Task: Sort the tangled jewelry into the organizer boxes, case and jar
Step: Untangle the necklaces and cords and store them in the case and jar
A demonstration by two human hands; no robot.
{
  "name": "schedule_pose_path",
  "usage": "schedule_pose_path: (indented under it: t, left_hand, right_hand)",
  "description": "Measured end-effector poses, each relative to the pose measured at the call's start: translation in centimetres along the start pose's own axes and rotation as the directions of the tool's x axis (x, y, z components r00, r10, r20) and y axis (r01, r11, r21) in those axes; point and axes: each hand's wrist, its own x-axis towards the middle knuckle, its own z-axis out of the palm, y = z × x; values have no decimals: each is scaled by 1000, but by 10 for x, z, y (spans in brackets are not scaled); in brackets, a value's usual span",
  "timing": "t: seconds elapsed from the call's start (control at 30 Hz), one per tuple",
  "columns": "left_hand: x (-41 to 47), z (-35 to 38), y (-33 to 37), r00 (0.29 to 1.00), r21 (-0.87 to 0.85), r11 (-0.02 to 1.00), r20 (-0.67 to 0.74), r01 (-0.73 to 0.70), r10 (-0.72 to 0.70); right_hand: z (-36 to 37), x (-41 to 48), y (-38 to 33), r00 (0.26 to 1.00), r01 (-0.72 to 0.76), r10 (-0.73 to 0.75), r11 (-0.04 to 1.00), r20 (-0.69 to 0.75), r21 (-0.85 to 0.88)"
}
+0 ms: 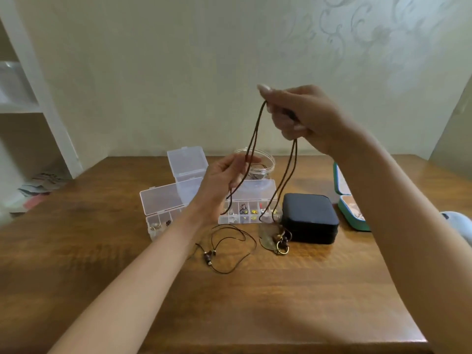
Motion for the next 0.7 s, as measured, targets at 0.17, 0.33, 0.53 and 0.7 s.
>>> schedule_pose_path:
  t: [0.17,0.33,0.53,0.7]
  left_hand:
    - [0,9,0,999,113,994,35,4,-8]
    - [-10,16,-5,996,152,987,-50,-59,67]
    - [-30,28,-20,987,81,997,-160,-19,32]
    - [-45,30,-30,999,239,971,6,30,-32]
  right_hand:
    - [-4,9,-13,1000,24,-24,999,13,-40]
    - [-4,13,-27,992,80,-77,996,-100,27]
    - [-2,15,-45,988,103,-90,989,-123,103]
    - [0,16,-56,995,72,-56,973,-80,217]
